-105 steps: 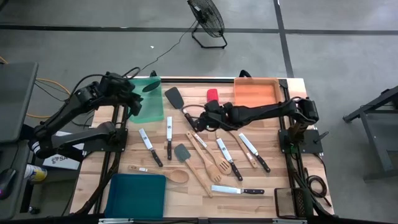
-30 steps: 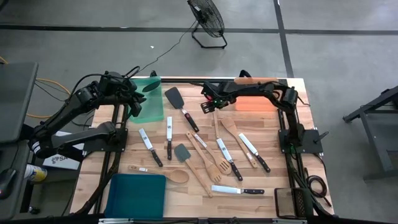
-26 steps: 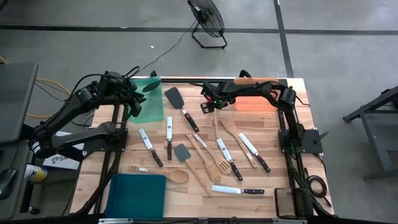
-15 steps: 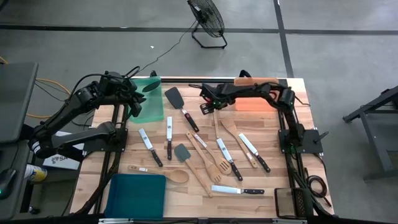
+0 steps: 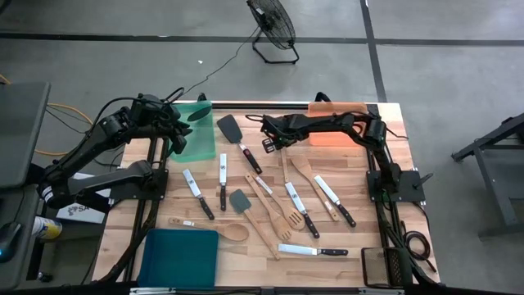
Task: Pick & Place Kitchen Items
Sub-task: Put the red scraper spatula into the blue green bin
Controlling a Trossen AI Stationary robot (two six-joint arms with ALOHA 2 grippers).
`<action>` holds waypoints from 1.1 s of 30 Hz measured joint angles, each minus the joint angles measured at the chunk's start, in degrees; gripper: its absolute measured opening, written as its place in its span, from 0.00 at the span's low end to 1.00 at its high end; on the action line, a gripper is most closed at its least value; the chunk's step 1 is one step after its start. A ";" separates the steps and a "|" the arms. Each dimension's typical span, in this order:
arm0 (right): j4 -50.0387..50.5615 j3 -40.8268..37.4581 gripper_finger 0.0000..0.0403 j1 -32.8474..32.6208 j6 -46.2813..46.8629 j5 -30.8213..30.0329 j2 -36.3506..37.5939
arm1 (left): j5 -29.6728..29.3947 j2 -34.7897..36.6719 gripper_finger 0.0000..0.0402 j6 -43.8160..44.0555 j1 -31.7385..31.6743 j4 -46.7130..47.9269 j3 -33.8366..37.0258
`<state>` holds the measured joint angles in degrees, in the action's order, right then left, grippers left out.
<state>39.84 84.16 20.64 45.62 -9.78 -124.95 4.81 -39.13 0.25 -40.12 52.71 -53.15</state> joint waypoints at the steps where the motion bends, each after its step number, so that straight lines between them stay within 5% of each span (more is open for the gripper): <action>1: 0.06 0.00 0.24 -0.04 0.59 0.00 0.00 | -0.01 0.00 0.23 0.00 0.00 0.00 0.00; 5: 0.47 0.00 0.17 0.05 1.53 0.27 0.17 | 0.01 0.02 0.23 0.02 0.01 0.00 0.00; 21: 1.49 -1.02 0.14 -1.38 -3.38 2.85 6.33 | 0.07 0.02 0.23 0.20 0.01 1.88 0.00; 33: -3.19 -0.68 0.14 -4.21 -8.52 -3.10 14.40 | 0.17 0.02 0.23 0.89 0.00 1.86 0.00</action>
<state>36.65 83.48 16.43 37.10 -12.88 -110.54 4.98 -39.11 1.14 -40.11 54.57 -53.15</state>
